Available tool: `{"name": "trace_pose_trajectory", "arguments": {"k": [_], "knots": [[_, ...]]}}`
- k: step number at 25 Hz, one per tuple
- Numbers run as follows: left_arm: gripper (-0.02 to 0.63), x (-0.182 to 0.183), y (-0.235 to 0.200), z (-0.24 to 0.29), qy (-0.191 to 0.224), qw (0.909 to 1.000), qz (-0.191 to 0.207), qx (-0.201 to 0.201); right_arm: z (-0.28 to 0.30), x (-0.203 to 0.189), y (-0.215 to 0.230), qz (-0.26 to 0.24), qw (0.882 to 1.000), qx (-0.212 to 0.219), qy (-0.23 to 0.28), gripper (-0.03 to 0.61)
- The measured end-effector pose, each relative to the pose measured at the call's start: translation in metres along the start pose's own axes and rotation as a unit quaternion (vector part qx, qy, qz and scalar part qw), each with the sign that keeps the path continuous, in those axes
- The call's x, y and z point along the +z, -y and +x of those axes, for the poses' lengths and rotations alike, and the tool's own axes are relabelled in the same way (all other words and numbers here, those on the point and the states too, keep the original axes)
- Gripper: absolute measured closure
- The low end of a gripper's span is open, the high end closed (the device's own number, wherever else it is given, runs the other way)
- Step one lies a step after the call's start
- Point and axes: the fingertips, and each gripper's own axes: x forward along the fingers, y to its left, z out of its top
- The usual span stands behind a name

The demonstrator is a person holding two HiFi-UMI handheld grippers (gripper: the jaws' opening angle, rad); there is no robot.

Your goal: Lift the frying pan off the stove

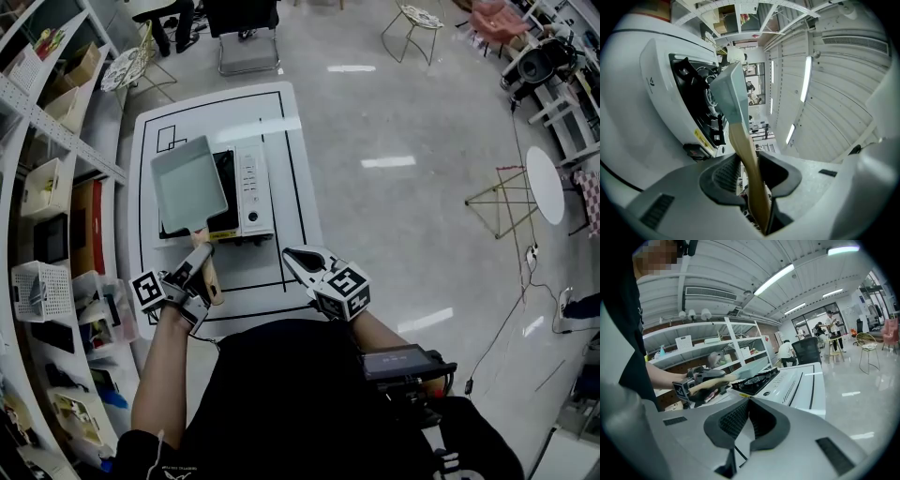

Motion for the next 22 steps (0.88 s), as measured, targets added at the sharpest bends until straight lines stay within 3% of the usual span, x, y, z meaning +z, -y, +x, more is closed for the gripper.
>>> {"name": "trace_pose_trajectory", "arguments": {"k": [10,22], "knots": [[0.491,-0.033,0.02,-0.003,0.039,0.9989,0.024,-0.005,-0.022,-0.003,0.0,-0.009,0.999,0.048,-0.016,0.554],[0.489,-0.067,0.027,-0.023,0.115,0.9932,0.02,0.012,-0.032,-0.021,-0.003,-0.035,0.992,0.114,-0.041,0.554]]}}
